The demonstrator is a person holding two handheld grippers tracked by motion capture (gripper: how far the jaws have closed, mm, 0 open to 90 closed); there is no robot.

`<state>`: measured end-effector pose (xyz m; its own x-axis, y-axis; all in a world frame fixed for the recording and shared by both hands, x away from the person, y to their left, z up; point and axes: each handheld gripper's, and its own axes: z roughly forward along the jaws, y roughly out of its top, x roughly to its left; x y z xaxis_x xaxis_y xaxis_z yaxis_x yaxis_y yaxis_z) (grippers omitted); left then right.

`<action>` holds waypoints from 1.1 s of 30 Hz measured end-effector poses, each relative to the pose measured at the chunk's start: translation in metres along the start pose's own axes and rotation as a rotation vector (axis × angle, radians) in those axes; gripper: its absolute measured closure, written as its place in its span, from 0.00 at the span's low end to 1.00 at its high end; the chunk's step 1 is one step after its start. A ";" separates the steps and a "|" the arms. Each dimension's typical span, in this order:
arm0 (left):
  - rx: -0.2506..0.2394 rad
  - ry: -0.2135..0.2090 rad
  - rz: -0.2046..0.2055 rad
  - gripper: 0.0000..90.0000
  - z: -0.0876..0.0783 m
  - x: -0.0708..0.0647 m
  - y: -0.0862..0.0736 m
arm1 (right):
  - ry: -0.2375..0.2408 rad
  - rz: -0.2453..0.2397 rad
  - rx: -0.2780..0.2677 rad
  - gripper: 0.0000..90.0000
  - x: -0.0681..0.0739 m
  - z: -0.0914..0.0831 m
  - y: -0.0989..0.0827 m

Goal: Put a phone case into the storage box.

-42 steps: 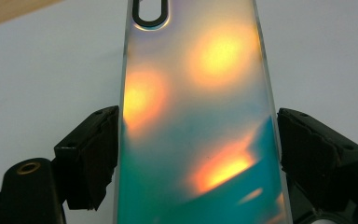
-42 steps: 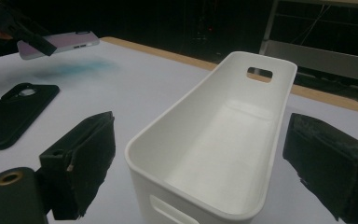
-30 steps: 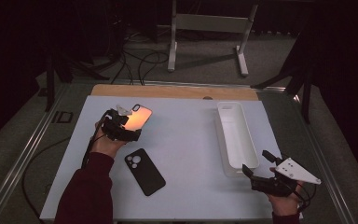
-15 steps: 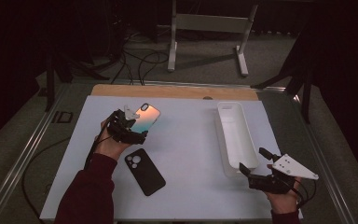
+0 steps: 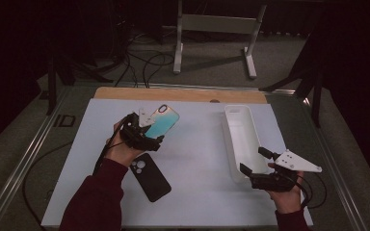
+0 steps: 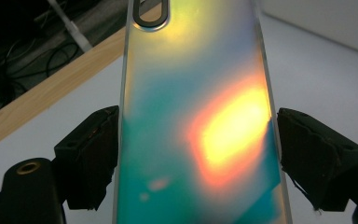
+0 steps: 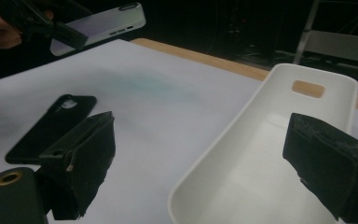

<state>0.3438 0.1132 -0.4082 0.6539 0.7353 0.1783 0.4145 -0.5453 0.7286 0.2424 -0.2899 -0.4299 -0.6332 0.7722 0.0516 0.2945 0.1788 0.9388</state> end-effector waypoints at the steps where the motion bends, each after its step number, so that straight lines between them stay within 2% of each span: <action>1: -0.006 -0.007 0.003 0.19 -0.001 -0.002 0.002 | 0.008 0.012 0.001 0.10 -0.001 0.001 0.001; 8: -0.035 -0.041 0.066 0.19 -0.003 -0.024 0.014 | 0.057 0.066 -0.002 0.10 -0.007 0.011 0.008; 14: -0.067 -0.074 0.111 0.19 -0.009 -0.042 0.024 | 0.090 0.082 -0.008 0.10 -0.006 0.019 0.017; 27: -0.138 -0.135 0.200 0.19 -0.019 -0.076 0.037 | 0.154 0.098 0.012 0.10 0.005 0.037 0.033; 33: -0.153 -0.158 0.233 0.19 -0.019 -0.089 0.040 | 0.188 0.126 0.020 0.10 0.010 0.046 0.039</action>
<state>0.2905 0.0331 -0.3824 0.8151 0.5198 0.2560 0.1497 -0.6157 0.7736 0.2810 -0.2473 -0.4084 -0.7124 0.6622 0.2322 0.3927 0.1019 0.9140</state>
